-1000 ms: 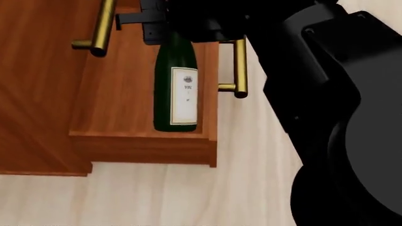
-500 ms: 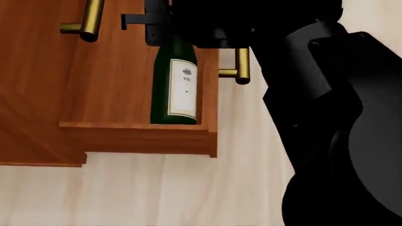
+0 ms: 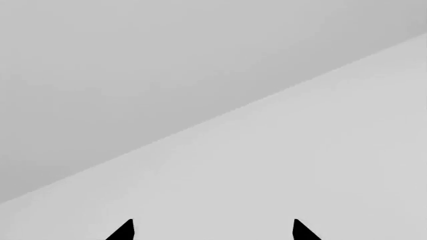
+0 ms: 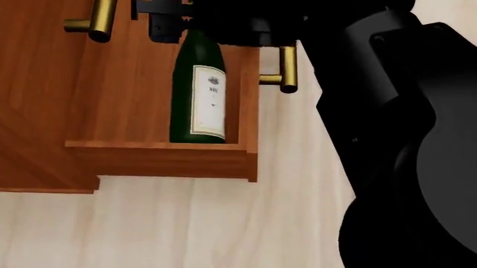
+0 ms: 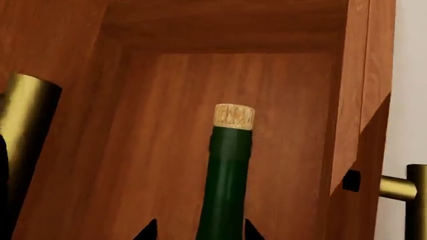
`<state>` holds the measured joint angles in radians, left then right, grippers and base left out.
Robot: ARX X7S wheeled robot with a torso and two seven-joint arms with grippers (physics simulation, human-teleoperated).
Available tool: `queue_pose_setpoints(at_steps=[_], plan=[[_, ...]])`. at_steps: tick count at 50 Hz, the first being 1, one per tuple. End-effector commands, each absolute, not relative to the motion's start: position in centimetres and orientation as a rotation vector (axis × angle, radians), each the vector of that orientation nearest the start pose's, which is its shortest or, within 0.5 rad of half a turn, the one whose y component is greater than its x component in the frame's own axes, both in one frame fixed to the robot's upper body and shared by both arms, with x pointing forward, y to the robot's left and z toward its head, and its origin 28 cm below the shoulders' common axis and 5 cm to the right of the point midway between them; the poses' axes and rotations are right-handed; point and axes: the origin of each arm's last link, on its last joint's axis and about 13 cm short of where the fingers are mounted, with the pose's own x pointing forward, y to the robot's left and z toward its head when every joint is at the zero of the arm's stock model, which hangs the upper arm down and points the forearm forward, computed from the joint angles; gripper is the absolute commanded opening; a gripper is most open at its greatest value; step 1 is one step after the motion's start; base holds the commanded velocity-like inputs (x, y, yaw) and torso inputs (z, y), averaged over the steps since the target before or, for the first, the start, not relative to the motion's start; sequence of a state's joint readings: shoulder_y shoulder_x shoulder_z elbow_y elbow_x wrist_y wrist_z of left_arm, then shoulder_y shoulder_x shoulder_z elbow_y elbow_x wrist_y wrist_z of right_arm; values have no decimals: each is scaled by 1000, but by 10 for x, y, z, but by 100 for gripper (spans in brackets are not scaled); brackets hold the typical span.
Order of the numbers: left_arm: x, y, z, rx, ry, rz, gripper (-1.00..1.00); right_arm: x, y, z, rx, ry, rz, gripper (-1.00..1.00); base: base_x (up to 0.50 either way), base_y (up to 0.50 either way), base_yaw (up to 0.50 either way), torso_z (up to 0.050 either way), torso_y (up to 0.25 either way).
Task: Put the wine bottle in the bottom drawer of the cabinet.
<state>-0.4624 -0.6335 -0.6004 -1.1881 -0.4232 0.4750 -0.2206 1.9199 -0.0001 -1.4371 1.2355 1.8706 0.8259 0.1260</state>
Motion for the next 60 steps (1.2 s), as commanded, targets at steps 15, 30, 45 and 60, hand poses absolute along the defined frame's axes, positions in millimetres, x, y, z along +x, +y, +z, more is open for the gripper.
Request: queue_pose_setpoints(at_steps=[15,30,45,60], plan=[[195,495,18,-170,-84,1235,100,395,-46,322,-47,637,111,100,2,1,0,0,-12],[195,494,18,-166,-77,1235,100,381,-44,391,-136,434,53,100,-1,-1,-4,0,-2],[196,495,18,-166,-73,1235,100,342,-41,464,-180,178,47,100,0,0,-1,0,-1],[193,494,19,-158,-68,1238,100,262,-67,419,-244,-12,43,100,0,0,0,0,-1]])
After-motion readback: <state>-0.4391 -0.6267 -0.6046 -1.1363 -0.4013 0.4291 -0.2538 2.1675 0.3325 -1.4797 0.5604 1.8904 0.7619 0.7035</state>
